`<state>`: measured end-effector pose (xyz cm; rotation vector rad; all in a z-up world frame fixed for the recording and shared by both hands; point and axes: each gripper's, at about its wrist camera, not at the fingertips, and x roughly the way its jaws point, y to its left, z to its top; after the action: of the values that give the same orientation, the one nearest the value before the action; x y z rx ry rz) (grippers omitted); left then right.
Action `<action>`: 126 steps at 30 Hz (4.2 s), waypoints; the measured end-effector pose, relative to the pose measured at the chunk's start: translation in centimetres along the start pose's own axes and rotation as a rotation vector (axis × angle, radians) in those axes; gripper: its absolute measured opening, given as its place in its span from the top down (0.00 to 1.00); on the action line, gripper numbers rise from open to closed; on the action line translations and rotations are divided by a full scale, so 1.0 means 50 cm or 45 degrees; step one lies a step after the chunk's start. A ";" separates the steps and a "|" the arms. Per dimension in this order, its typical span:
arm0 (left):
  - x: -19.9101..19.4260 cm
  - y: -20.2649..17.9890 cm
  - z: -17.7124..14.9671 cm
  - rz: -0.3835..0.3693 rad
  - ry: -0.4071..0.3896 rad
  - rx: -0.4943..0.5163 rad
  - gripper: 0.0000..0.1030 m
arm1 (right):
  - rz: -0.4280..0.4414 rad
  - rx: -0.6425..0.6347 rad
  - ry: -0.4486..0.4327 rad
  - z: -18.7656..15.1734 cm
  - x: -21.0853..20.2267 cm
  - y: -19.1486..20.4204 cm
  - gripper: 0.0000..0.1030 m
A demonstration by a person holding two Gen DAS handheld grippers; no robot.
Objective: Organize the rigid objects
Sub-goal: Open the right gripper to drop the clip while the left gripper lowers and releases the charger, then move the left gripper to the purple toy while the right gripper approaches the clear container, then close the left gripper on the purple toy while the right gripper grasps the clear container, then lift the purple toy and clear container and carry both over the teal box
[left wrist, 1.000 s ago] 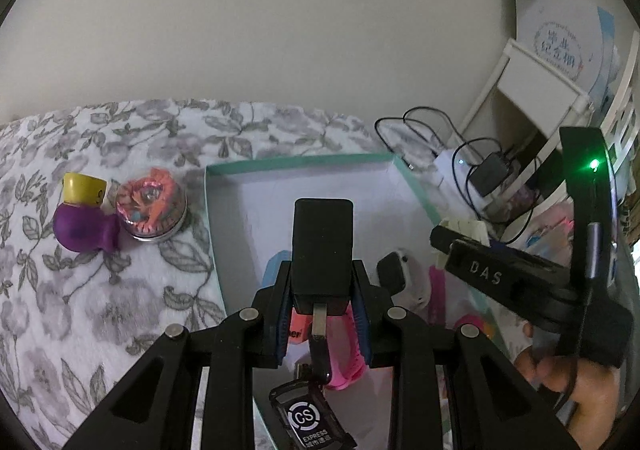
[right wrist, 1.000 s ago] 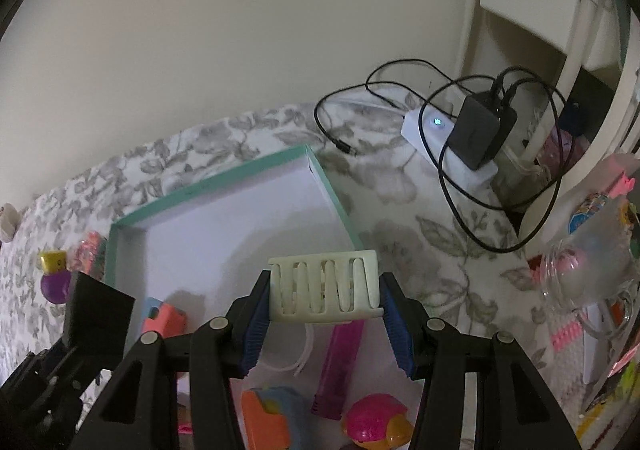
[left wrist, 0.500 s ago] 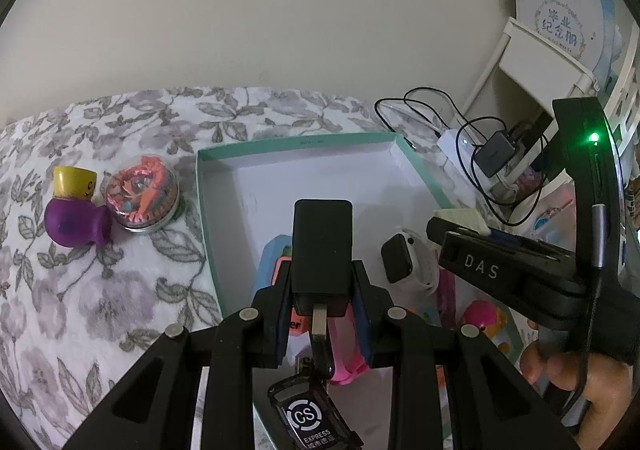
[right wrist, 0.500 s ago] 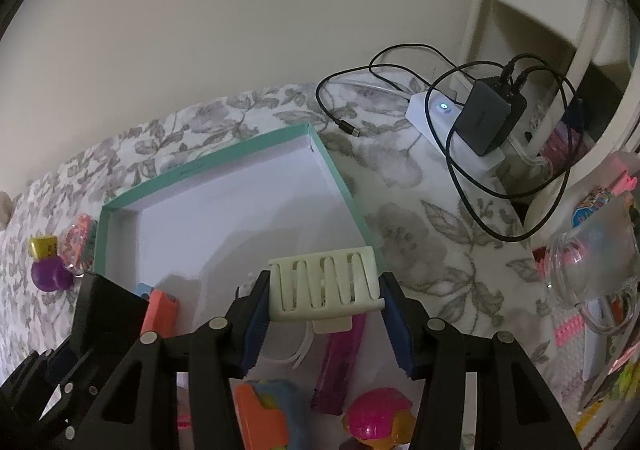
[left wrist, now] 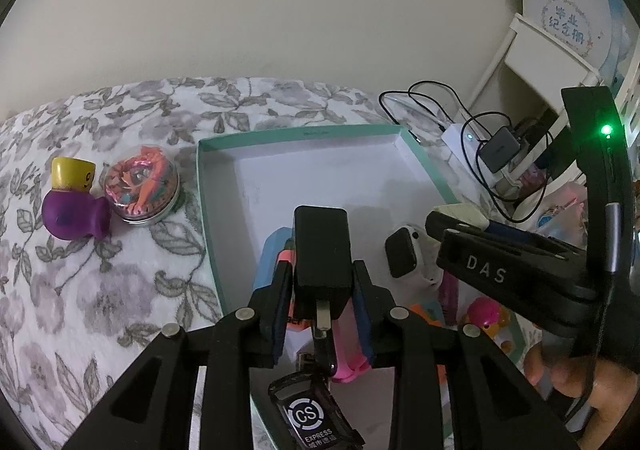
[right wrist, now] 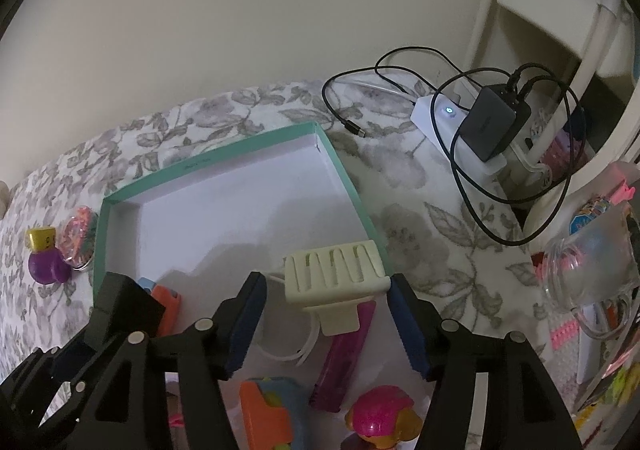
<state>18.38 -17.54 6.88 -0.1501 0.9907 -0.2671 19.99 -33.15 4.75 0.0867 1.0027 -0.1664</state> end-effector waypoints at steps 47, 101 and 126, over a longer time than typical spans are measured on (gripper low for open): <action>-0.096 0.229 0.043 0.312 -0.101 -0.476 0.07 | 0.137 -0.159 -0.079 0.008 -0.061 0.109 0.01; -0.042 0.491 0.027 0.131 -0.185 -0.887 0.42 | 0.286 -0.617 -0.153 0.017 -0.004 0.450 0.01; -0.102 0.527 0.016 0.208 -0.229 -0.879 0.42 | 0.343 -0.433 0.050 0.046 0.112 0.519 0.19</action>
<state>20.45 9.16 4.95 -0.7054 0.8771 0.2463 29.52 -8.51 1.17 -0.0860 1.0356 0.2529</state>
